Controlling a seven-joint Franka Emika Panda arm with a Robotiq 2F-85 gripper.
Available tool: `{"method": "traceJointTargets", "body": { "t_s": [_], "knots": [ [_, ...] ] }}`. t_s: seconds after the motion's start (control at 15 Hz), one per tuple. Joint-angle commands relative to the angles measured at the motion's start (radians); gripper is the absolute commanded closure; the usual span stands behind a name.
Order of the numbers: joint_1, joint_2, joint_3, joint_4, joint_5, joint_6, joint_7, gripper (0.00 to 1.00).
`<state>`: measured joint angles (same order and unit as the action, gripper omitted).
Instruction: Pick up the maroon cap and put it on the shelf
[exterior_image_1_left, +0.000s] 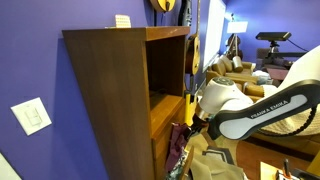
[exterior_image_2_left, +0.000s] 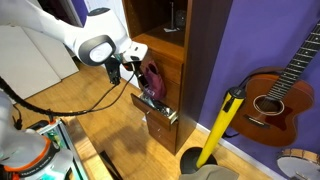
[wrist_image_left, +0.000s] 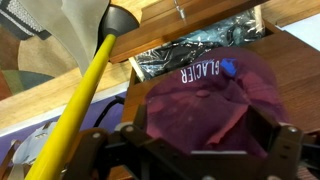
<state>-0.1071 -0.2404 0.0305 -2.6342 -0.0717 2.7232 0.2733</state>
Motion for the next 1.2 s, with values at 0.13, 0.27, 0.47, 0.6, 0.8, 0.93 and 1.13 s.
{"method": "traceJointTargets", "body": {
  "t_s": [0.13, 0.27, 0.47, 0.6, 0.8, 0.93, 1.13],
  "knots": [
    [-0.028, 0.032, 0.031, -0.026, -0.046, 0.127, 0.071, 0.0],
    [-0.038, 0.049, 0.043, -0.022, -0.063, 0.154, 0.092, 0.05],
    [-0.066, 0.076, 0.061, -0.014, -0.114, 0.186, 0.141, 0.29],
    [-0.082, 0.09, 0.071, -0.01, -0.149, 0.201, 0.172, 0.46],
    [-0.097, 0.108, 0.078, -0.002, -0.187, 0.215, 0.208, 0.69],
    [-0.1, 0.118, 0.079, 0.004, -0.195, 0.225, 0.221, 0.84],
    [-0.097, 0.118, 0.076, 0.009, -0.192, 0.219, 0.223, 1.0]
  ]
}}
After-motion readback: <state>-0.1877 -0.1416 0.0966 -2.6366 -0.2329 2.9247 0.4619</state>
